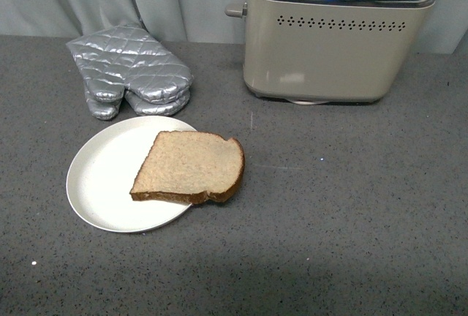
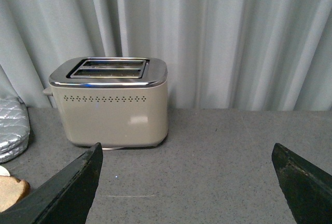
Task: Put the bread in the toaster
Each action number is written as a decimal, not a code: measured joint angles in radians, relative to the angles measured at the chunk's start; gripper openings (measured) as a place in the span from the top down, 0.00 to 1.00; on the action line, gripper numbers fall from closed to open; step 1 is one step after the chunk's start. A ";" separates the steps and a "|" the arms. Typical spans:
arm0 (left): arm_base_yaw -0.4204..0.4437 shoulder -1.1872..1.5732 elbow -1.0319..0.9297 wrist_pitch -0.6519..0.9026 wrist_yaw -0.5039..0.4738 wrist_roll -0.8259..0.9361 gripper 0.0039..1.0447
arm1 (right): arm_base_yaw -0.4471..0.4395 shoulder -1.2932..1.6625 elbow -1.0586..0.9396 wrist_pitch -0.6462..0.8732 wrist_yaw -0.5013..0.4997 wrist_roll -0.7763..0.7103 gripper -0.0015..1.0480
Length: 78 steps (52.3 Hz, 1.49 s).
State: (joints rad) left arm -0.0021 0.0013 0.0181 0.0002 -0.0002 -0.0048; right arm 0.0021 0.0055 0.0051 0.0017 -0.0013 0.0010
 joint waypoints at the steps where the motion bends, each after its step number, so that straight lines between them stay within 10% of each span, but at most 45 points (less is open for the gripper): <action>1: 0.000 0.000 0.000 0.000 0.000 0.000 0.06 | 0.000 0.000 0.000 0.000 0.000 0.000 0.09; 40: 0.000 0.000 0.000 0.000 0.000 0.000 0.06 | 0.000 0.000 0.000 0.000 0.000 0.000 0.09; 50: -0.115 0.284 0.071 -0.132 -0.342 -0.317 0.06 | 0.000 -0.002 0.000 0.000 0.000 0.000 0.09; 65: -0.075 0.868 0.163 0.335 -0.167 -0.368 0.06 | 0.000 -0.002 0.000 0.000 0.000 0.000 0.09; 78: -0.039 1.450 0.390 0.402 -0.016 -0.313 0.06 | 0.000 -0.002 0.000 0.000 0.000 0.000 0.09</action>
State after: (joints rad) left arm -0.0414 1.4517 0.4084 0.4019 -0.0166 -0.3180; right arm 0.0021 0.0040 0.0051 0.0017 -0.0017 0.0010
